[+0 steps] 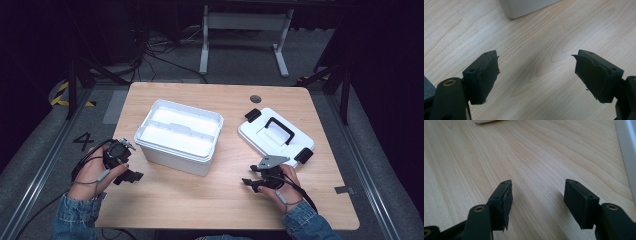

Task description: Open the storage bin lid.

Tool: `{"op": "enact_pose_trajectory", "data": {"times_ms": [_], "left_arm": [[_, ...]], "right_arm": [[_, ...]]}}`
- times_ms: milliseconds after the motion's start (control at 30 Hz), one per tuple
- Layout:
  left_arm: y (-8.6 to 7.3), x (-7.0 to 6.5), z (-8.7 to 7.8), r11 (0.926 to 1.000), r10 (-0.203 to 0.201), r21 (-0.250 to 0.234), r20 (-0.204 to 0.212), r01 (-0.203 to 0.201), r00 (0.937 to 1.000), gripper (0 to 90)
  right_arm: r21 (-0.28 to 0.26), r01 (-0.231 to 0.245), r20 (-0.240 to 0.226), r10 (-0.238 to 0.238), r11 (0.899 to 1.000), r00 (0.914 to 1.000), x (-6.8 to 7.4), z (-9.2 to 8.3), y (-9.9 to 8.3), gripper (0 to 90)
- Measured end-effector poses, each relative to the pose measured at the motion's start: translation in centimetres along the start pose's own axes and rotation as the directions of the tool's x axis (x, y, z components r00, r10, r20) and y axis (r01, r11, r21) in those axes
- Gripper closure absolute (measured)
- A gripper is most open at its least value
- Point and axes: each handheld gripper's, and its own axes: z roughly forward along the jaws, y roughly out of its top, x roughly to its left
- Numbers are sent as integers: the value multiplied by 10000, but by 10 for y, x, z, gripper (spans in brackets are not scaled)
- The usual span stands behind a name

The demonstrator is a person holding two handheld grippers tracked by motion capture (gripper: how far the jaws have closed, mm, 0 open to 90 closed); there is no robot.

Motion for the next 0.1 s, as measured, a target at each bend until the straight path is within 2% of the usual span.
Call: {"op": "enact_pose_trajectory", "data": {"times_ms": [100], "left_arm": [[0,0,0,10000,-32,-54,9,32,10000,199]], "right_arm": [[-43,-31,19,32,10000,10000,0,0,0,419]]}}
